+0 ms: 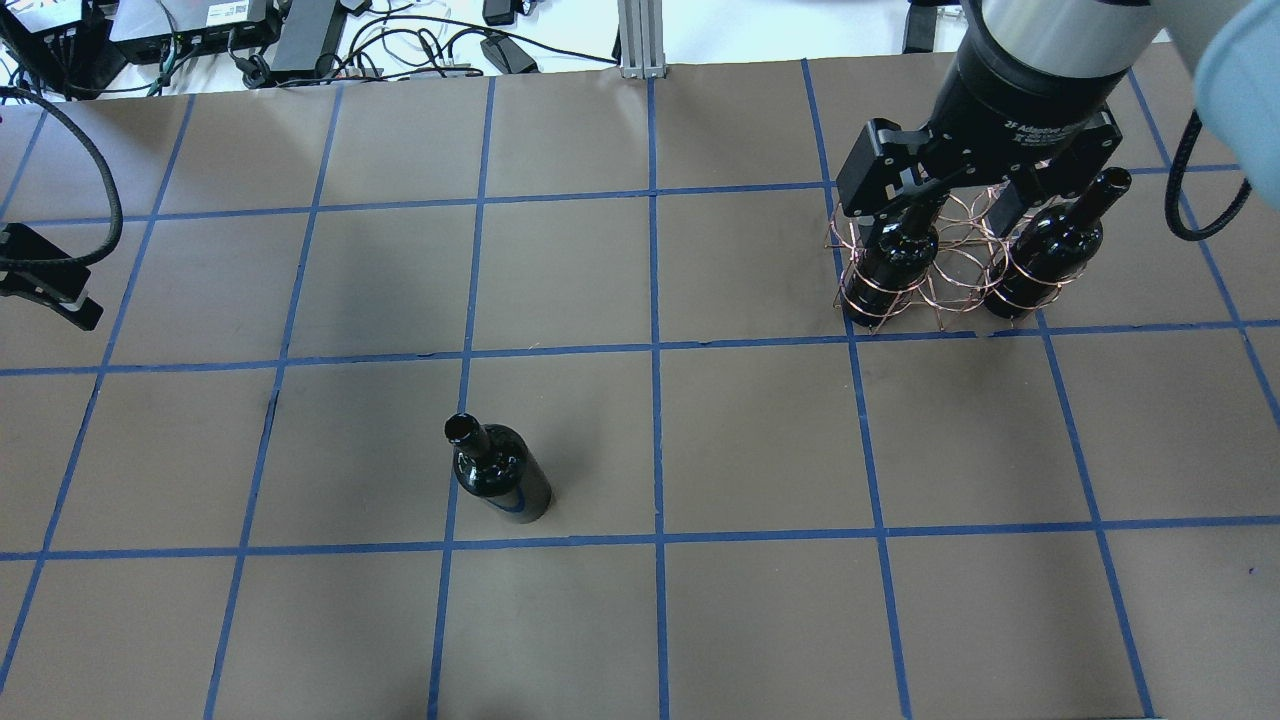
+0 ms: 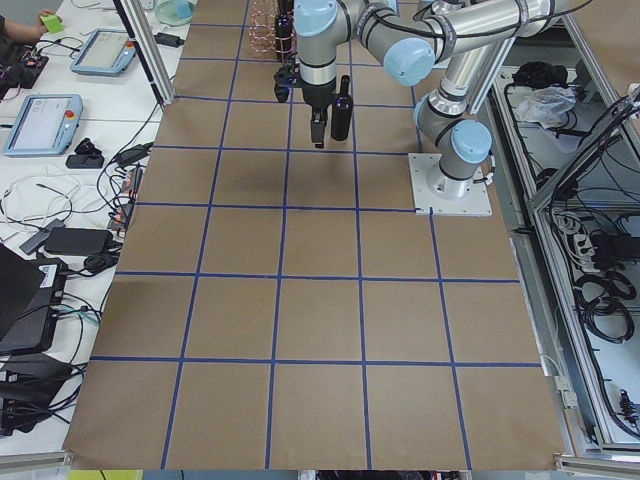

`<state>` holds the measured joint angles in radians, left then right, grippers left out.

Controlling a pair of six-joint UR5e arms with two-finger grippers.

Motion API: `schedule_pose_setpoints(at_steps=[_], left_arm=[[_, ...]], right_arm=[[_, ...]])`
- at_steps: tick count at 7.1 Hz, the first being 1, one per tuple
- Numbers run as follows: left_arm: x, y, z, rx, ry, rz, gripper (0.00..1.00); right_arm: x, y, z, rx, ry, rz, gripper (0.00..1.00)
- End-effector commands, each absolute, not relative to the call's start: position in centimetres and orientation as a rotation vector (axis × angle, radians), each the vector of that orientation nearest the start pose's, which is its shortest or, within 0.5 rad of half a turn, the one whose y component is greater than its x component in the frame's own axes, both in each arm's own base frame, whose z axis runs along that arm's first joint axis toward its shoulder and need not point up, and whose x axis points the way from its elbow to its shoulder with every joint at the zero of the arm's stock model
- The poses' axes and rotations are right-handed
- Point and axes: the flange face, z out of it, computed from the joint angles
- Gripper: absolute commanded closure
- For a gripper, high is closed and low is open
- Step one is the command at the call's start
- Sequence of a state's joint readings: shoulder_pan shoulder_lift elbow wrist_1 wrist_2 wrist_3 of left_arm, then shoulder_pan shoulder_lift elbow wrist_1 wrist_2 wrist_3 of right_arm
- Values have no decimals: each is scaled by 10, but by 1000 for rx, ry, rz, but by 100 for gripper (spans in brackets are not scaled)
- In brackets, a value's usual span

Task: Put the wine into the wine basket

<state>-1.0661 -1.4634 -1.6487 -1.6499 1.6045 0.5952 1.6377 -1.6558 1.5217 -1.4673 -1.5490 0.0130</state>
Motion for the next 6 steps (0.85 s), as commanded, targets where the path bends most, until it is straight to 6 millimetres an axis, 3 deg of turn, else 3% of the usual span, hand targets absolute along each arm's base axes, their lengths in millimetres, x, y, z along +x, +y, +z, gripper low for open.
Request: schedule_pose_setpoints(at_steps=[1, 6], left_arm=[[99, -448, 491, 143, 3135, 95, 0], [99, -448, 493, 143, 3131, 85, 0]], right_arm=[[165, -446, 542, -84, 3117, -46, 0], [166, -444, 543, -82, 3119, -49, 0]])
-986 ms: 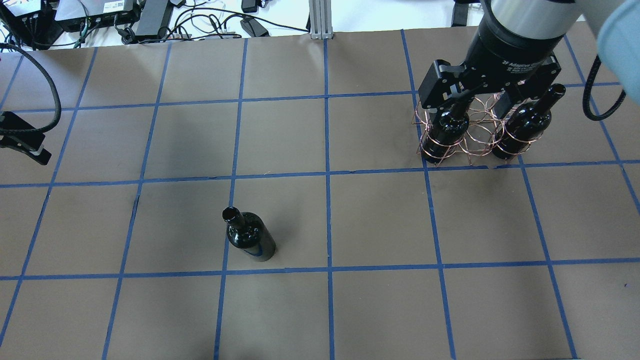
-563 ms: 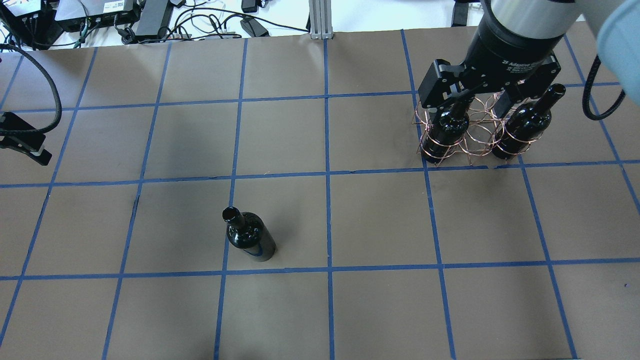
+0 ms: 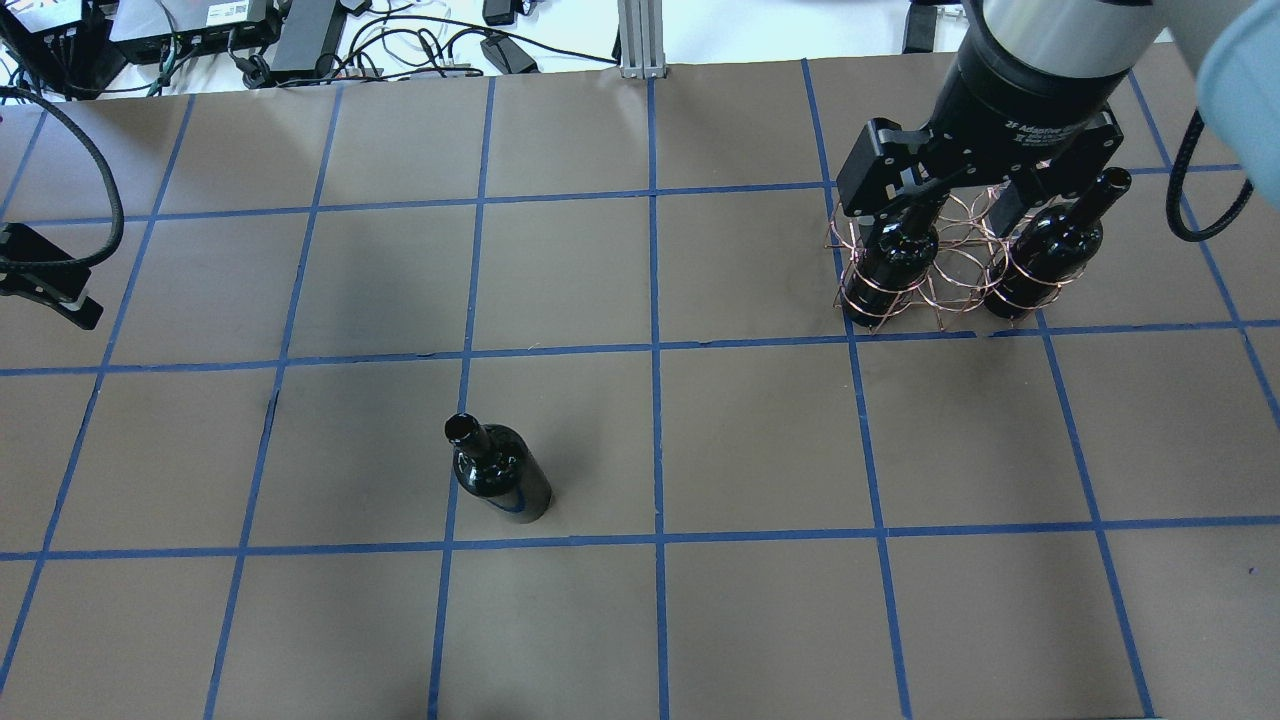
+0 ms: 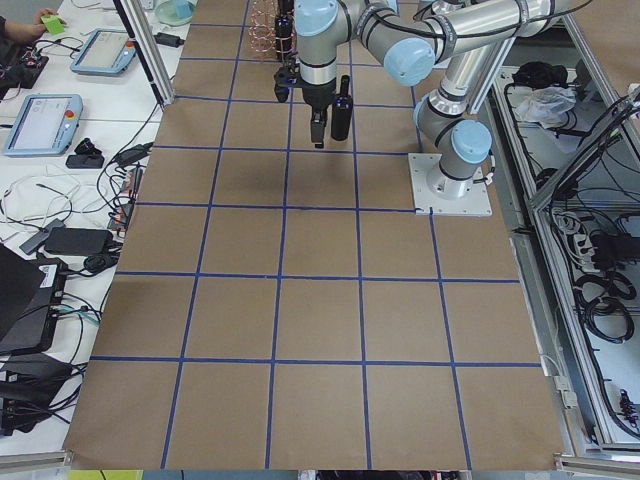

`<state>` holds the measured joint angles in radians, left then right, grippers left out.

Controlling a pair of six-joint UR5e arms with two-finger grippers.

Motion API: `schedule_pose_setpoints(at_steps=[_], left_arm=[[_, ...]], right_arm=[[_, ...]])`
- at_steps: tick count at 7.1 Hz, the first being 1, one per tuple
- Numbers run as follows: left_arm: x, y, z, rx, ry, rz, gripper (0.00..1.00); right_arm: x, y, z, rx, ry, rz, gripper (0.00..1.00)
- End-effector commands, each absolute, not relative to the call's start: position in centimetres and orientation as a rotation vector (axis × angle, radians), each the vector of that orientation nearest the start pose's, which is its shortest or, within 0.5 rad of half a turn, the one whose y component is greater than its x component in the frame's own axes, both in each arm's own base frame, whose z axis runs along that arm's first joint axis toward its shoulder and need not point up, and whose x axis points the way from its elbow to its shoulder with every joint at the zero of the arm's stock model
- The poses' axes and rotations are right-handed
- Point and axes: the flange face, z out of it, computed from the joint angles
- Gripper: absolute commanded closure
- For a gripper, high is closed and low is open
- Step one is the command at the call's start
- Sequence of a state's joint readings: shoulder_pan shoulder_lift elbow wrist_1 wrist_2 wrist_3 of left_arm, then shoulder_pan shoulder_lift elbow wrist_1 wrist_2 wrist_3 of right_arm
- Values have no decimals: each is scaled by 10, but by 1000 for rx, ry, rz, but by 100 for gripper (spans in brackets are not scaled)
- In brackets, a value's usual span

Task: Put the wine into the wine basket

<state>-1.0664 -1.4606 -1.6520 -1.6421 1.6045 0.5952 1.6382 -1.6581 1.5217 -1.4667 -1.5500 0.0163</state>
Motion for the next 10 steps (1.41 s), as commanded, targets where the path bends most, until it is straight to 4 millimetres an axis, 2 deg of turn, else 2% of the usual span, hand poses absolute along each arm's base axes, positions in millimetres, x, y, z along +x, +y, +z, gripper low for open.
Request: schedule_pose_setpoints(at_steps=[1, 5, 6, 7, 8, 9, 10], left_arm=[[99, -448, 492, 143, 3131, 85, 0], [97, -449, 492, 143, 3146, 74, 0], [98, -449, 492, 141, 3147, 76, 0], [97, -449, 492, 143, 3147, 76, 0], [97, -449, 492, 143, 3147, 76, 0], [97, -449, 492, 143, 3146, 74, 0], [98, -449, 492, 143, 3146, 74, 0]], right_arm=[[166, -444, 543, -82, 3116, -46, 0], [166, -444, 543, -68, 3115, -46, 0], [170, -446, 540, 29, 3103, -33, 0], [199, -440, 538, 117, 3091, -40, 0], [242, -430, 528, 92, 3093, -17, 0], [281, -421, 517, 140, 3088, 36, 0], [330, -392, 512, 171, 3042, 88, 0]])
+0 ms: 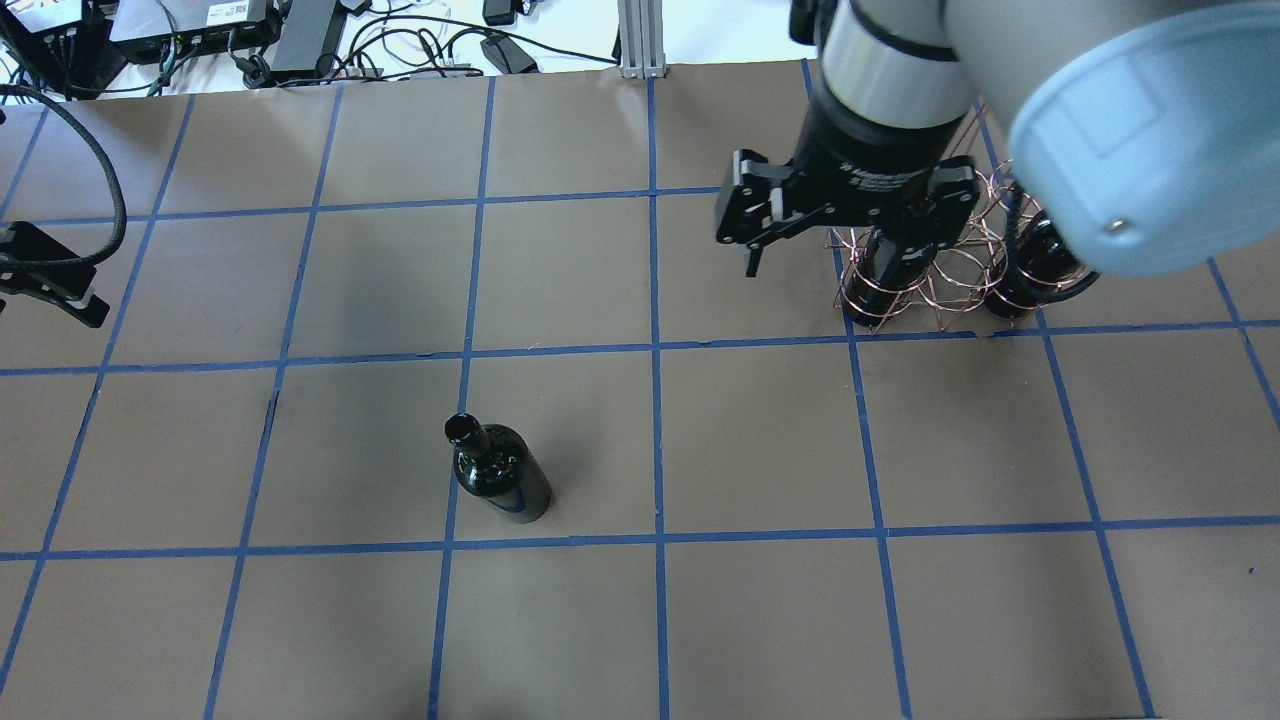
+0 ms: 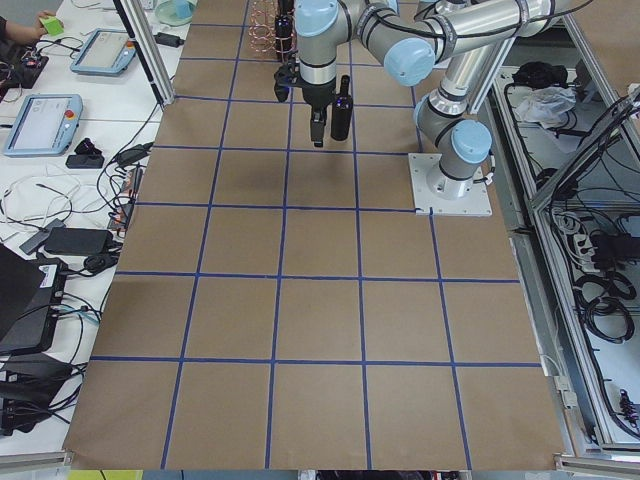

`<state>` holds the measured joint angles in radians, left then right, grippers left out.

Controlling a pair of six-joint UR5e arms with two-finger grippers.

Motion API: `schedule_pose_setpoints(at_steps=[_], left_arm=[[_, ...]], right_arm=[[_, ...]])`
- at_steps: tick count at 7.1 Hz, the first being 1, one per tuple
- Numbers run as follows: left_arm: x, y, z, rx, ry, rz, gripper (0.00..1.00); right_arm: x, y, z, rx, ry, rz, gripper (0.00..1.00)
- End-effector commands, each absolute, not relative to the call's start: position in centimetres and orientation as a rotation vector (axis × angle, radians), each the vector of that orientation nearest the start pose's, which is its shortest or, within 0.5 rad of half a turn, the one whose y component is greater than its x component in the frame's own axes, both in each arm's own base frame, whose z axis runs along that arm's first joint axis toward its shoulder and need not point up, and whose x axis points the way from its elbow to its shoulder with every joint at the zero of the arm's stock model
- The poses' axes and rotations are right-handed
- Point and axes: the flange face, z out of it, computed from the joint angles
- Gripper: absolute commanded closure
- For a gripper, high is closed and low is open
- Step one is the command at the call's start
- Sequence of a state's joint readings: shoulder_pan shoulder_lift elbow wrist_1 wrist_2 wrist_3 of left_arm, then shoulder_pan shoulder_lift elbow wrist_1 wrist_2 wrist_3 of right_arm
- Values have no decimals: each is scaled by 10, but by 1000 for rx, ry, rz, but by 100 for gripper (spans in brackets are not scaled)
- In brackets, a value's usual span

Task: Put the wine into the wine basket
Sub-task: 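Move the right gripper to the standing bottle and grasp its neck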

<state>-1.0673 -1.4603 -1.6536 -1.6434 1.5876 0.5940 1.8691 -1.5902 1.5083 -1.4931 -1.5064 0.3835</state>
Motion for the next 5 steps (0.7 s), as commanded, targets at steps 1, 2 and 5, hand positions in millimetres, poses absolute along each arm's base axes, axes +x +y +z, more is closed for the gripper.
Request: schedule_pose_setpoints(at_steps=[1, 2, 5], left_arm=[[98, -449, 492, 143, 3146, 74, 0], [98, -449, 492, 143, 3146, 74, 0], [98, -449, 491, 143, 3148, 78, 0]], right_arm=[[369, -372, 500, 274, 3033, 142, 0], [410, -372, 483, 295, 2992, 132, 0], [504, -387, 428, 279, 3034, 164, 0]])
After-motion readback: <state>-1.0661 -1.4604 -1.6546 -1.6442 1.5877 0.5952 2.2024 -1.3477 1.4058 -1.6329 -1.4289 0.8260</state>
